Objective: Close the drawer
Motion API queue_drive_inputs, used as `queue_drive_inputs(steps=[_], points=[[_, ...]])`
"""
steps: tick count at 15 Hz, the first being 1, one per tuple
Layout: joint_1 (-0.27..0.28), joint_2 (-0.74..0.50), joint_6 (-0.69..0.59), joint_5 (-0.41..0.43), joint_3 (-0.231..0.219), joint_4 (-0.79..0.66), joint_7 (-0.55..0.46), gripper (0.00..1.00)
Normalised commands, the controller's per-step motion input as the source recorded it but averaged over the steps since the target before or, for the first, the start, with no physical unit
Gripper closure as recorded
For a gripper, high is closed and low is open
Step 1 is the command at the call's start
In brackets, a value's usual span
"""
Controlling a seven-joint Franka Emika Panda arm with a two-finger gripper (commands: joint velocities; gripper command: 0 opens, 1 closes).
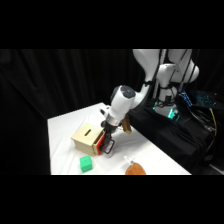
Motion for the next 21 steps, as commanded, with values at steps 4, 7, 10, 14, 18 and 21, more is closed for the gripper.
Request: queue_drive_inputs(steps=[4,7,10,14,18,21], points=[[0.137,0.01,0.06,-0.249,-0.239,0.07,0.30,0.00],[0.145,-0.02,0.04,-0.270,-0.255,0.06,0.31,0.00],[0.101,0.01,0.05,-0.211,-0.221,0.08,0.28,0.00],[0.137,-0.05,0.01,-0.183,-0.182,0.04,0.28,0.00],[0.131,-0.23,0.06,-0.229,-0.157,-0.09,0.15,0.00],[-0.004,-0.72,-0.04,-0.052,0.039,-0.49,-0.36,0.00]])
